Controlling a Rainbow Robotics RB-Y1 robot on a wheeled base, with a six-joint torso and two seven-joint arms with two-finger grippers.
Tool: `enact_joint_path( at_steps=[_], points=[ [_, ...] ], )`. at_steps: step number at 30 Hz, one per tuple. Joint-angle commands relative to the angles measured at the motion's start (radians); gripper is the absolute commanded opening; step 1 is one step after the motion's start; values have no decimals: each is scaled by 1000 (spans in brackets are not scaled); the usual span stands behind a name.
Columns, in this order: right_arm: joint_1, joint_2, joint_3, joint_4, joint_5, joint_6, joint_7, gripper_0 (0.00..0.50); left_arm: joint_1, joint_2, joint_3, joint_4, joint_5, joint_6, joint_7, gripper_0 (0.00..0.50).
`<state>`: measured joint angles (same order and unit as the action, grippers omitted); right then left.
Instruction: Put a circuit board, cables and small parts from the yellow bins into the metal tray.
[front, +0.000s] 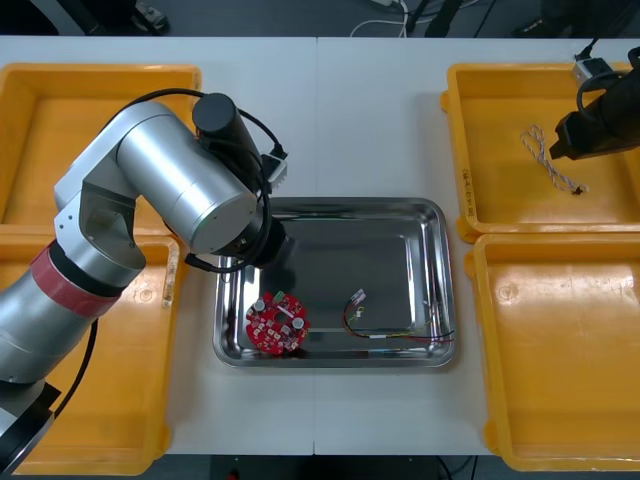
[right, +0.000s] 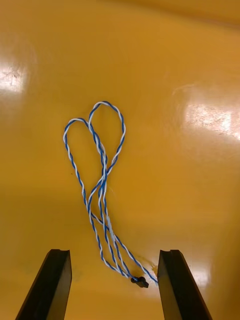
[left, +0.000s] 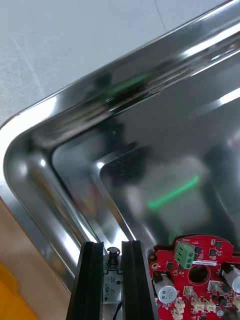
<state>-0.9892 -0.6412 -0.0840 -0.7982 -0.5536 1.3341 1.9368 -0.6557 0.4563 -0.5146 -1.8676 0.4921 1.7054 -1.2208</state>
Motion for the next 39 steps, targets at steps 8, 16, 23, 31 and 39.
enact_joint_path(
  at_steps=[8,16,23,31,39],
  points=[
    [-54,8,-28,100,-52,-118,188,500,11,-42,-58,42,-32,-156,113,0],
    [-54,12,-28,139,-63,-141,177,500,11,-54,-74,114,-64,-224,104,0],
    [-54,18,-28,206,-115,-207,189,500,11,-53,-74,137,-67,-225,96,0],
    [-51,31,-23,206,-100,-217,191,500,11,-53,-74,182,-63,-270,93,1],
    [-37,46,6,209,-89,-263,191,500,11,-53,-82,186,-63,-277,99,176]
  ],
)
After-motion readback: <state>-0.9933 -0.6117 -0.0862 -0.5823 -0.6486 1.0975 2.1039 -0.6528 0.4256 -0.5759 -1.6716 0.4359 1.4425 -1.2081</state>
